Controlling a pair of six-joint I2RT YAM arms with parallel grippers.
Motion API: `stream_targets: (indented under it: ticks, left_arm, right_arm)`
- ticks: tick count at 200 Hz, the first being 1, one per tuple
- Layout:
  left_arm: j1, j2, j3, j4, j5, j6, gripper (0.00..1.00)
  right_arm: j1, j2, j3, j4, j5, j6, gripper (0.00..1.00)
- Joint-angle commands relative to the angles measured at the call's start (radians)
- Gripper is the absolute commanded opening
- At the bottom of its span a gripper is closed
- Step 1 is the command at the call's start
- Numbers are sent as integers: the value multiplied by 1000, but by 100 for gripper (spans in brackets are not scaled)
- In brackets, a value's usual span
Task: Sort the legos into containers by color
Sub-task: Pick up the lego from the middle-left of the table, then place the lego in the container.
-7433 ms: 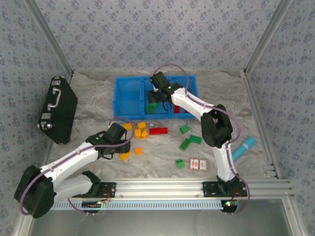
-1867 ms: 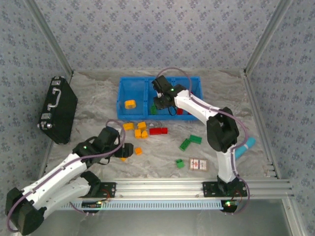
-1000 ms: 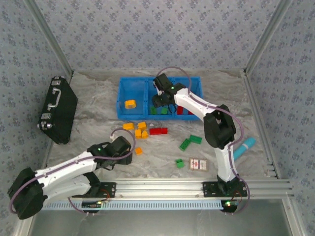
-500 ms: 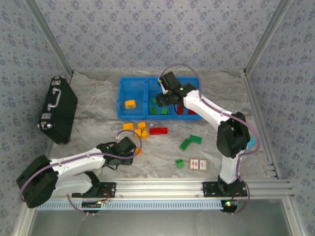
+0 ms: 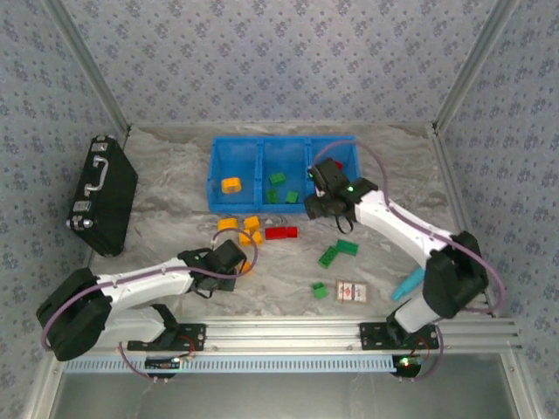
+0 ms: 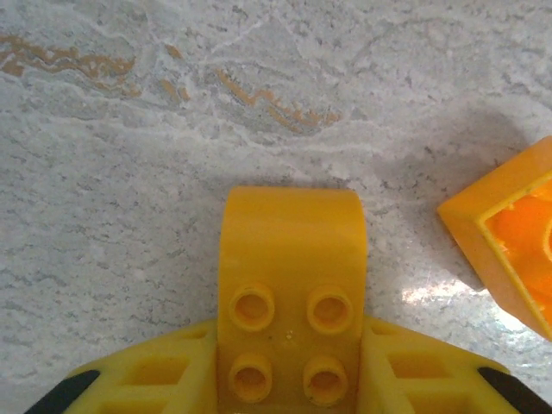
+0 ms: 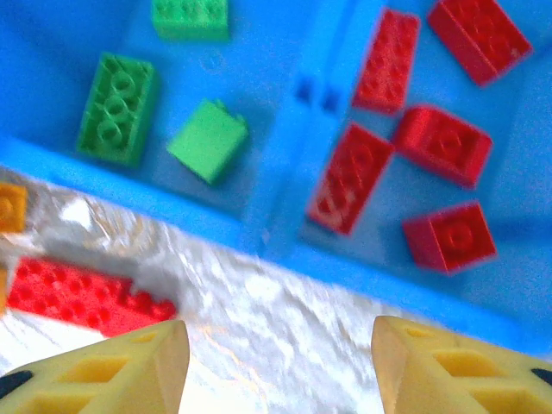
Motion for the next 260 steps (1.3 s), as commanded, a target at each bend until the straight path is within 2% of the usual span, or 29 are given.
stream_targets:
  ticks: [1, 35, 57, 75, 105, 132, 152, 182, 205, 234, 260]
  left_arm:
    - [5, 30, 41, 1, -24, 26, 33]
    - [33, 0, 213, -118, -78, 115, 32]
    - [137, -10, 327, -130, -21, 154, 32]
    - [210, 8, 412, -100, -20, 223, 32]
    - [343, 129, 552, -17, 16, 335, 33]
    - [400, 244, 636, 42, 24, 413, 33]
    - [437, 339, 699, 84, 36, 448, 34]
    - [487, 494, 810, 108, 75, 467, 38]
    - [515, 584, 870, 122, 91, 469, 42]
    - [533, 643, 919, 109, 99, 484, 51]
    - [537, 649, 938, 91, 101, 500, 57]
  right_arm:
    - [-5, -101, -106, -54, 27, 81, 60]
    - [5, -242, -234, -87, 15, 174, 60]
    - [25, -348, -323, -104, 20, 277, 60]
    - [42, -441, -421, -87, 15, 360, 60]
    - [52, -576, -564, -115, 0, 554, 60]
    - [76, -767, -713, -36, -67, 743, 60]
    - [79, -860, -788, 19, -83, 827, 60]
    - [91, -869, -800, 28, -67, 836, 61]
    - [100, -847, -810, 101, -70, 839, 64]
    - [109, -803, -815, 180, -72, 843, 66]
    - [121, -699, -754, 167, -54, 834, 66]
